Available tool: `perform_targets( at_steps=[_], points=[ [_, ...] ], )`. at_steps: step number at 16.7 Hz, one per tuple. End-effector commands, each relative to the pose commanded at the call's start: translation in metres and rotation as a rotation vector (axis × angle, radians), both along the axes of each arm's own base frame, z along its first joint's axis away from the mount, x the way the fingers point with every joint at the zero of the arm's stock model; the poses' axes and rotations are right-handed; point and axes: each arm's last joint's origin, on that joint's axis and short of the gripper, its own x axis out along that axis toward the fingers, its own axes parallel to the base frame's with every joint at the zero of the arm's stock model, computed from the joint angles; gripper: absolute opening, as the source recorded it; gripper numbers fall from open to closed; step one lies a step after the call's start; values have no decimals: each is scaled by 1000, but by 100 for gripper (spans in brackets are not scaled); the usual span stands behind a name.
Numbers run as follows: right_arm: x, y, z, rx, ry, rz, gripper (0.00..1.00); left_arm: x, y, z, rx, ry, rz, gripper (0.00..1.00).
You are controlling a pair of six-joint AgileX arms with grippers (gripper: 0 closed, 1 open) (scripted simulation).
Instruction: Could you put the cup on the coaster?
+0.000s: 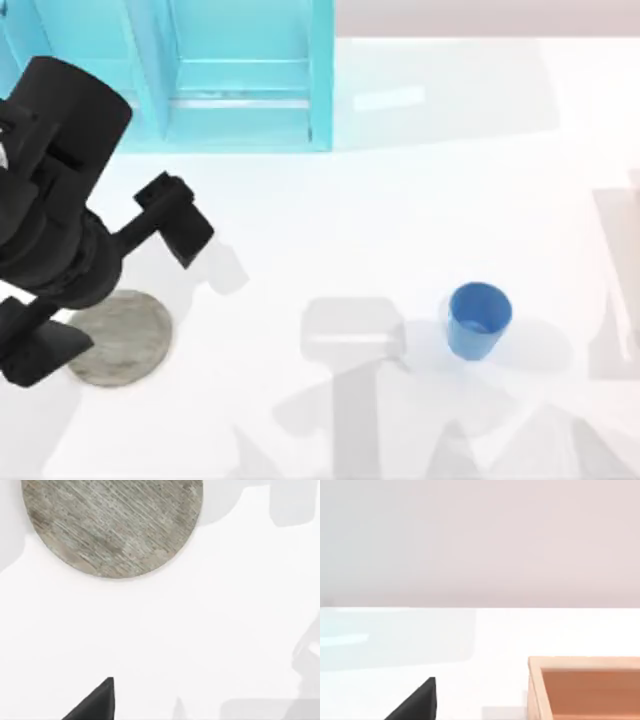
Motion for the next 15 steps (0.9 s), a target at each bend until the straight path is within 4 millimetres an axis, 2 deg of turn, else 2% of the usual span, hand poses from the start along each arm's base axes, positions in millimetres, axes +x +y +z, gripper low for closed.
perform_targets(
  at_steps=[3, 7, 11, 15],
  points=[
    [0, 0, 0, 0, 0, 0, 100, 35, -57, -2, 45, 223, 176, 100],
    [0, 0, 0, 0, 0, 0, 100, 66, -142, -9, 96, 361, 429, 100],
    [0, 0, 0, 0, 0, 0, 100, 73, -216, -11, 52, 388, 663, 100],
    [0, 0, 0, 0, 0, 0, 100, 65, -266, -7, -47, 400, 820, 100]
  ],
)
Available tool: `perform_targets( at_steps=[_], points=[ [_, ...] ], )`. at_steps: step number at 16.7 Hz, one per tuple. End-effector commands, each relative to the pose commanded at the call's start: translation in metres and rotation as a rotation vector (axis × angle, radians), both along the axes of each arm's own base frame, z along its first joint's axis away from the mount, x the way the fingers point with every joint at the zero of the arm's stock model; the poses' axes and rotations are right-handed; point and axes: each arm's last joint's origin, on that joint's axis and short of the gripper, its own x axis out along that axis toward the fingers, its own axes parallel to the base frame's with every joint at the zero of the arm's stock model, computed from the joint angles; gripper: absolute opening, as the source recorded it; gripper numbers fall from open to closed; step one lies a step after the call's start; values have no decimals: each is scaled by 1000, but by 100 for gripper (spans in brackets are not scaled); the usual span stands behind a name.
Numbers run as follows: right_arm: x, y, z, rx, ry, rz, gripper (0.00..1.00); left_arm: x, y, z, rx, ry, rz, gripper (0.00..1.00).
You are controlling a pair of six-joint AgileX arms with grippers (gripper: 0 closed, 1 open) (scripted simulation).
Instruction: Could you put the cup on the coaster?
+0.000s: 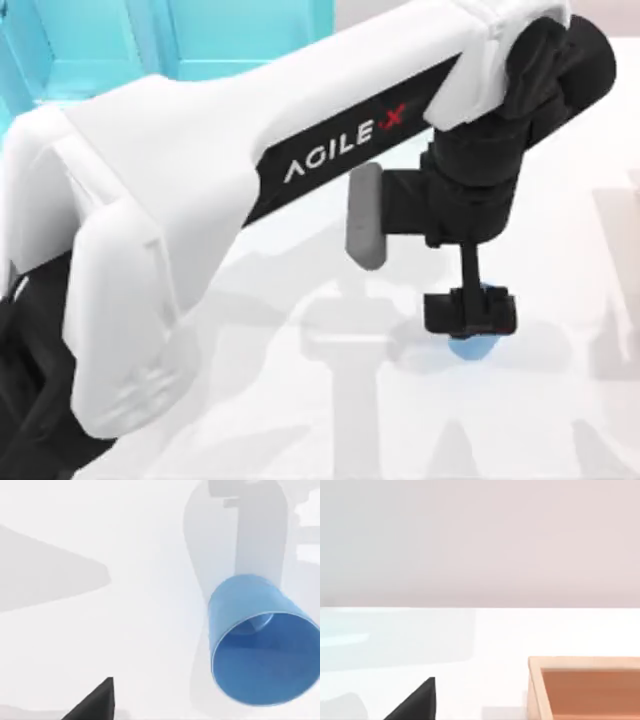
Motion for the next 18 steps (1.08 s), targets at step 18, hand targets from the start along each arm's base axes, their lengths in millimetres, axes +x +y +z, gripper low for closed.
perform_targets(
  at_steps=[18],
  points=[
    [0, 0, 0, 0, 0, 0, 100, -6, -29, -70, -42, -4, 66, 100]
  ],
)
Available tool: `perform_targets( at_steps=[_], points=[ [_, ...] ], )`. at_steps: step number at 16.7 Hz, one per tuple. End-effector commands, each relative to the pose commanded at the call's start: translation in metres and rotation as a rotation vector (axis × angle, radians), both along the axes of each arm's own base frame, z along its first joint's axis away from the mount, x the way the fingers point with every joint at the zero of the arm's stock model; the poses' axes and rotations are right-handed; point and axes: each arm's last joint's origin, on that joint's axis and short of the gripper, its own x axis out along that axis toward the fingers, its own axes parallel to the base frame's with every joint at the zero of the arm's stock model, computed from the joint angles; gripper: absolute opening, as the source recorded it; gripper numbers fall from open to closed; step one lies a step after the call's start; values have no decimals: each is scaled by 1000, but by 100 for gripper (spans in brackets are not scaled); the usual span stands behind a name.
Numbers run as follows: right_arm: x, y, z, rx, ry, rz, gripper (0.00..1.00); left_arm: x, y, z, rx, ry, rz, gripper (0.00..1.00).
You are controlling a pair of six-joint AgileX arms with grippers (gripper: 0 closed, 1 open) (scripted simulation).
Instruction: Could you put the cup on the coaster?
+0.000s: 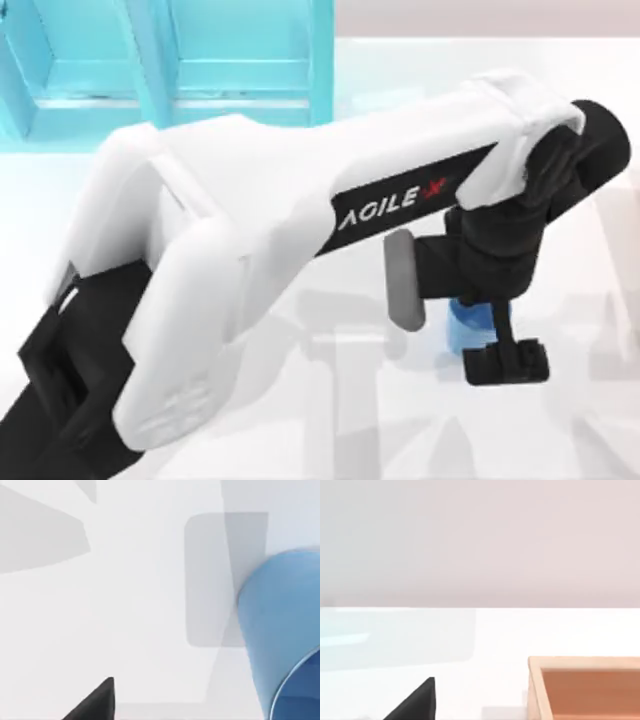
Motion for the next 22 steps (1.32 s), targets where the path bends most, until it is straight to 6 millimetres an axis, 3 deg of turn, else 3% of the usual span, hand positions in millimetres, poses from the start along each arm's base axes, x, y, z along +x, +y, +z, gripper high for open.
perform_targets(
  at_steps=[3, 8, 21, 22],
  points=[
    [0, 0, 0, 0, 0, 0, 100, -2, -1, -24, 1, 1, 0, 100],
    [0, 0, 0, 0, 0, 0, 100, -3, 0, -27, 2, 1, 0, 100],
    [0, 0, 0, 0, 0, 0, 100, -3, 0, -27, 2, 1, 0, 2],
    [0, 0, 0, 0, 0, 0, 100, -3, 0, -27, 2, 1, 0, 0]
  ],
)
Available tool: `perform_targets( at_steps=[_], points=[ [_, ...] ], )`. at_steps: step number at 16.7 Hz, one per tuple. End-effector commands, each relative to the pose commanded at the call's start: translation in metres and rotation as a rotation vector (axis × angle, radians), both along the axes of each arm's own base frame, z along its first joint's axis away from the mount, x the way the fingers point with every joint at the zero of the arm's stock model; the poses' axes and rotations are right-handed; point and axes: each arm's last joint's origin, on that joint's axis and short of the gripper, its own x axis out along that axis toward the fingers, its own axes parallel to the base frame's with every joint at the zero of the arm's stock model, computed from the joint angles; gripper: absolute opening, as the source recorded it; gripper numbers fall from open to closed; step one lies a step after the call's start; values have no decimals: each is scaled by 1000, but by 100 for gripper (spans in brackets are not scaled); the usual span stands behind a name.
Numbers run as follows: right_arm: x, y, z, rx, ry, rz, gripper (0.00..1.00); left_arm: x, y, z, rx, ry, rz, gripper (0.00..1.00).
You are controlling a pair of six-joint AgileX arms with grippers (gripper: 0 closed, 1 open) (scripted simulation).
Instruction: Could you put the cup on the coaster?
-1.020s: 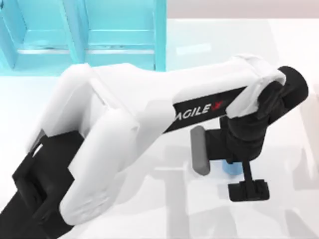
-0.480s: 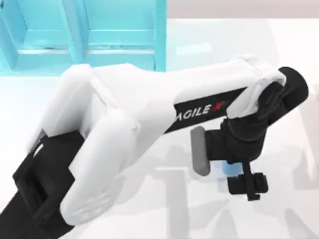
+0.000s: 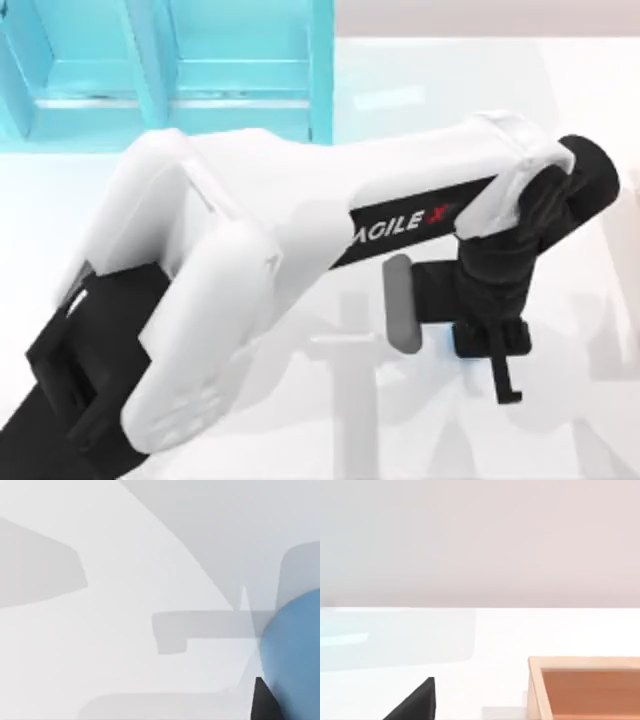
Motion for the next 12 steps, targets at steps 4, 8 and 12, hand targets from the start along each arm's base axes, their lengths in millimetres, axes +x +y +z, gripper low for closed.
perform_targets(
  at_steps=[4, 8, 12],
  points=[
    [0, 0, 0, 0, 0, 0, 100, 0, 0, 0, 0, 0, 0, 0],
    [0, 0, 0, 0, 0, 0, 100, 1, 1, 0, 0, 0, 3, 0],
    [0, 0, 0, 0, 0, 0, 100, 13, 13, 3, 5, 0, -22, 0]
  ],
)
